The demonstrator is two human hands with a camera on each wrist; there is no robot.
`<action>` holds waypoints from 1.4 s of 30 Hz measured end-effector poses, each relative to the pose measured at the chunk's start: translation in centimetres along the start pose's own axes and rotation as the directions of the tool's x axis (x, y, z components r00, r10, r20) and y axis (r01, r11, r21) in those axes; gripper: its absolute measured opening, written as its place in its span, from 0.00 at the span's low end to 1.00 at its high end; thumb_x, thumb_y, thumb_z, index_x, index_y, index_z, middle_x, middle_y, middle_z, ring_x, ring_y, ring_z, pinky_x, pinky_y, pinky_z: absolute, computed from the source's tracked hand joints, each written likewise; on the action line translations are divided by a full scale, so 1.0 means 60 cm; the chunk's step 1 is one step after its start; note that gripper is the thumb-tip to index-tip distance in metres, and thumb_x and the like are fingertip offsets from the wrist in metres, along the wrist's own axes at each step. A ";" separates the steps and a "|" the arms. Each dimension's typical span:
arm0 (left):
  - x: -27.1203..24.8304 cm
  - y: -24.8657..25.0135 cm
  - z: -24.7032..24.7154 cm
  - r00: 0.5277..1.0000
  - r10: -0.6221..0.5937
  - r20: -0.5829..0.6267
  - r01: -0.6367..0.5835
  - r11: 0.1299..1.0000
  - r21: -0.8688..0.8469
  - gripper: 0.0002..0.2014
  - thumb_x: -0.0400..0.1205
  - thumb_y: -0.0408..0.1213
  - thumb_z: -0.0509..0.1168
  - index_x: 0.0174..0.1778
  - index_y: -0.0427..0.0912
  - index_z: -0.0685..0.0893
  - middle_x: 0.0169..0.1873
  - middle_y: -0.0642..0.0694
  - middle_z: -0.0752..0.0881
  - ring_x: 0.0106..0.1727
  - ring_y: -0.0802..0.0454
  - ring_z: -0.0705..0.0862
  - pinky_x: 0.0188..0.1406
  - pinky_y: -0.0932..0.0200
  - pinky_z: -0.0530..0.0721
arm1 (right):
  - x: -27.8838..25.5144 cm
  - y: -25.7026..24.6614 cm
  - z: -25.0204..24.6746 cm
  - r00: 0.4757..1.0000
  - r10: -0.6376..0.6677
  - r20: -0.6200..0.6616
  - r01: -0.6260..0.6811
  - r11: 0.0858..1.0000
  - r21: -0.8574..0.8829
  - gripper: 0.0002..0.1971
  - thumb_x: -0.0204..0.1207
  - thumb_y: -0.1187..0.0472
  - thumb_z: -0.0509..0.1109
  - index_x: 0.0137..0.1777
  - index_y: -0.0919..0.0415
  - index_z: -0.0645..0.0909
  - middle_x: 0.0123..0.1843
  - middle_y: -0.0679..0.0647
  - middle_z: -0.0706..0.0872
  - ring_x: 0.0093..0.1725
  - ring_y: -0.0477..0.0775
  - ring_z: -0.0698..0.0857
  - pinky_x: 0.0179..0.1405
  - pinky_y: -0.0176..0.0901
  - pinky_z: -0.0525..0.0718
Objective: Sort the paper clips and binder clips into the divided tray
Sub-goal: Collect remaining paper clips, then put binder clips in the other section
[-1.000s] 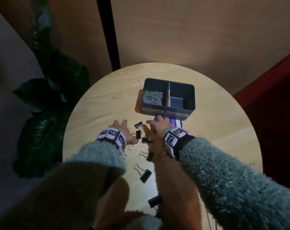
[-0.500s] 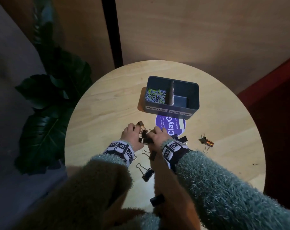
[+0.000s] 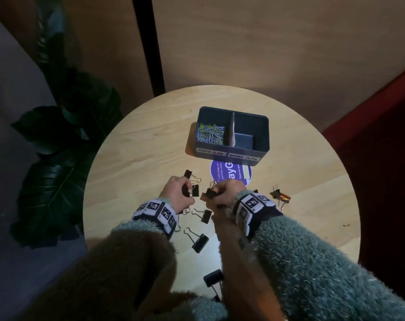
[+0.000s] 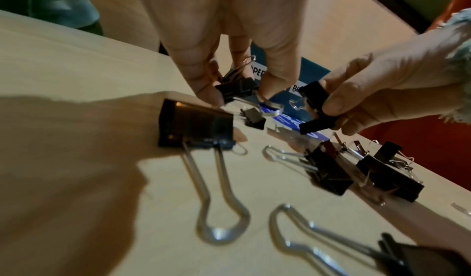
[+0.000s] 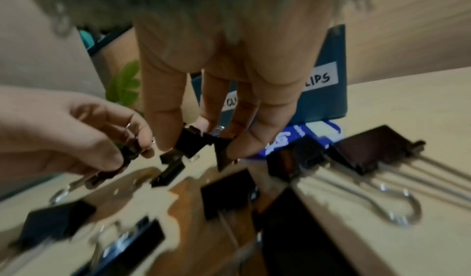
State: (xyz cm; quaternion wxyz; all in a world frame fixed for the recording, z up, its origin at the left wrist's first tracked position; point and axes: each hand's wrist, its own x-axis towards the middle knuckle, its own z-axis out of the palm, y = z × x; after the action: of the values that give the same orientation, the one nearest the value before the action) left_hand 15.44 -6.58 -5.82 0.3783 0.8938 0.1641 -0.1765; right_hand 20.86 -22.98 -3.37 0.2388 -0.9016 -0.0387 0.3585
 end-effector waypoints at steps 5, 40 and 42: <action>0.009 0.052 -0.024 0.993 0.092 -0.070 -0.098 0.992 -0.084 0.16 0.71 0.30 0.73 0.53 0.44 0.80 0.61 0.44 0.75 0.54 0.47 0.78 0.48 0.58 0.86 | -0.004 -0.002 -0.056 0.993 0.017 -0.117 0.014 0.967 0.256 0.08 0.62 0.62 0.80 0.34 0.51 0.83 0.42 0.49 0.87 0.45 0.49 0.86 0.50 0.45 0.87; 0.009 0.096 0.108 0.920 0.220 0.324 -0.365 0.783 0.504 0.18 0.82 0.35 0.63 0.68 0.45 0.74 0.64 0.43 0.75 0.67 0.46 0.72 0.64 0.52 0.78 | 0.001 0.108 -0.033 0.995 -0.073 0.069 0.098 0.863 -0.496 0.25 0.80 0.59 0.65 0.75 0.43 0.65 0.72 0.58 0.69 0.70 0.64 0.65 0.69 0.54 0.70; 0.010 0.098 0.113 0.928 0.214 0.304 -0.347 0.793 0.501 0.16 0.82 0.33 0.62 0.67 0.43 0.75 0.62 0.42 0.78 0.66 0.45 0.74 0.65 0.51 0.78 | -0.002 0.112 -0.032 0.994 -0.110 0.008 0.103 0.890 -0.443 0.22 0.80 0.59 0.63 0.74 0.46 0.68 0.69 0.58 0.75 0.67 0.64 0.70 0.66 0.51 0.72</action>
State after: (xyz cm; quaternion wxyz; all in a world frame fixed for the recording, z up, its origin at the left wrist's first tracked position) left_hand 17.20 -15.32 -6.87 0.1462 0.9516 -0.0736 -0.2603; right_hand 21.37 -29.73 -5.16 0.0469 -0.9318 -0.1665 0.3190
